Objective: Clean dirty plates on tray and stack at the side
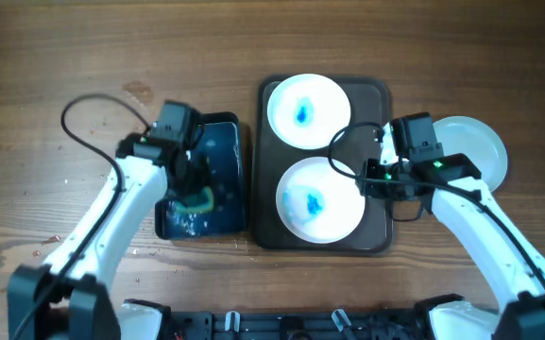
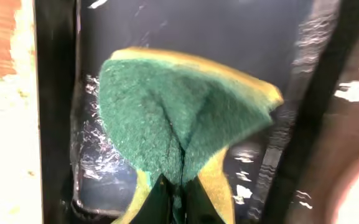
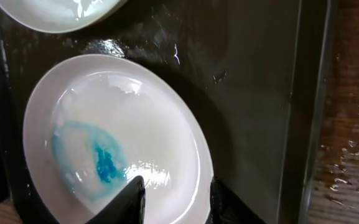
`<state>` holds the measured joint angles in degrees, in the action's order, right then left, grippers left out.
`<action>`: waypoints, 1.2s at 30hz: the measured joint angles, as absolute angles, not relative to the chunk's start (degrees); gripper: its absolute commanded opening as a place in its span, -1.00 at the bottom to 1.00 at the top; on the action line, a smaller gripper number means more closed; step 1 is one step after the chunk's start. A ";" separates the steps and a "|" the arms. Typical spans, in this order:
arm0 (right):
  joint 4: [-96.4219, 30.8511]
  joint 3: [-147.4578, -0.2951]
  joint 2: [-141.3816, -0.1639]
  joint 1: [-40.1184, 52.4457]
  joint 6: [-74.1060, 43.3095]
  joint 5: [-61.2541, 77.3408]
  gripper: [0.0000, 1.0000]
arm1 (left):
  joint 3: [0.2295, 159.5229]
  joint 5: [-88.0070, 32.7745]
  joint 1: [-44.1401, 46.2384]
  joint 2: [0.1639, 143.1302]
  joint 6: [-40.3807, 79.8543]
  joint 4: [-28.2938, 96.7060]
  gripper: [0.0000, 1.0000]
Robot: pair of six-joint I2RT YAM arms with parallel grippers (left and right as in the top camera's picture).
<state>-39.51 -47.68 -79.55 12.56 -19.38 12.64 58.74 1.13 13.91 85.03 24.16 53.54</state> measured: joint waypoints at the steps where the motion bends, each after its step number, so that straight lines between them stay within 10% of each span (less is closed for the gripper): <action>1: -39.44 -47.66 -80.86 12.56 -19.20 12.64 -0.31 | 61.19 0.95 14.59 84.33 23.66 54.33 -0.92; 11: -32.49 -46.48 -93.62 12.56 -17.87 12.16 -0.91 | 66.74 -10.04 19.62 83.02 20.82 53.54 -0.92; 30: -30.22 -46.52 -94.72 12.56 -19.46 14.59 -0.92 | 65.30 -18.06 41.10 108.57 32.95 25.26 -0.92; 36: -30.13 -46.52 -95.04 12.93 -19.86 16.23 -0.91 | 67.81 -1.98 42.94 108.47 33.45 34.04 -0.92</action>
<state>-30.13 -46.52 -95.04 12.93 -19.86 16.23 67.81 -1.98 42.94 108.47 33.45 34.04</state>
